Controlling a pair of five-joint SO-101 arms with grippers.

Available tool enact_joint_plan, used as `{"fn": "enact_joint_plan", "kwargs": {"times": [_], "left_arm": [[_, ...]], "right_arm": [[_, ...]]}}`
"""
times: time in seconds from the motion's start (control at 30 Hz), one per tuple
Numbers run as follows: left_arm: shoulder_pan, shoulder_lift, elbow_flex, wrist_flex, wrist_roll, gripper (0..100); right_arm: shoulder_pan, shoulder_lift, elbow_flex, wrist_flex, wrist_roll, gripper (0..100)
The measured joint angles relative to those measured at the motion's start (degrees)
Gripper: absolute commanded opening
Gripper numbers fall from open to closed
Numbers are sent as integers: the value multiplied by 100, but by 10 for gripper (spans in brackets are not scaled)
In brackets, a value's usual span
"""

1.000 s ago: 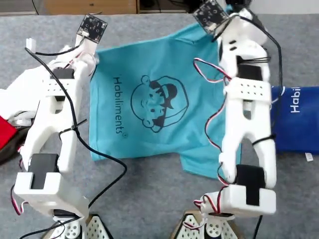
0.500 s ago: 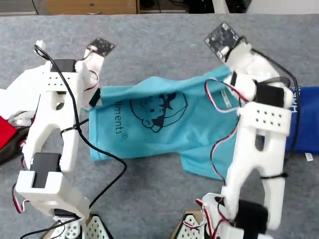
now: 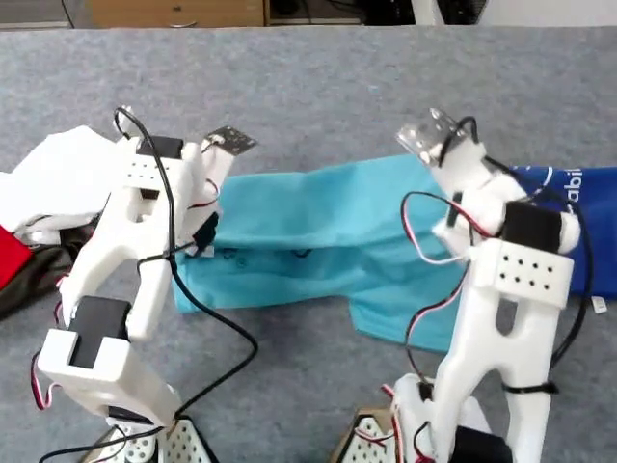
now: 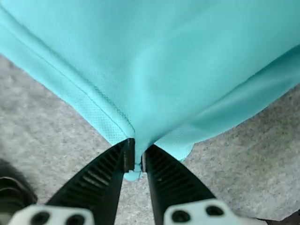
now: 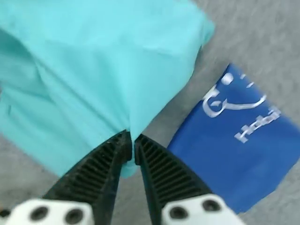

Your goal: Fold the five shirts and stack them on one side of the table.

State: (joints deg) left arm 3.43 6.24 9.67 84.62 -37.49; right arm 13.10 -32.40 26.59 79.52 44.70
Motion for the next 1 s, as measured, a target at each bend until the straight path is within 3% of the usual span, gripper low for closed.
{"fn": "enact_joint_plan", "kwargs": {"times": [0.43, 0.67, 1.0], "left_arm": [[-316, 0, 0, 0, -299, 19], [-325, 0, 255, 0, -378, 19], [-325, 0, 791, 0, -668, 21]], "right_arm": [[0, -536, 624, 1231, 0, 3], [18, -1090, 1503, 1116, 0, 3], [958, -1178, 1829, 431, 545, 3]]}}
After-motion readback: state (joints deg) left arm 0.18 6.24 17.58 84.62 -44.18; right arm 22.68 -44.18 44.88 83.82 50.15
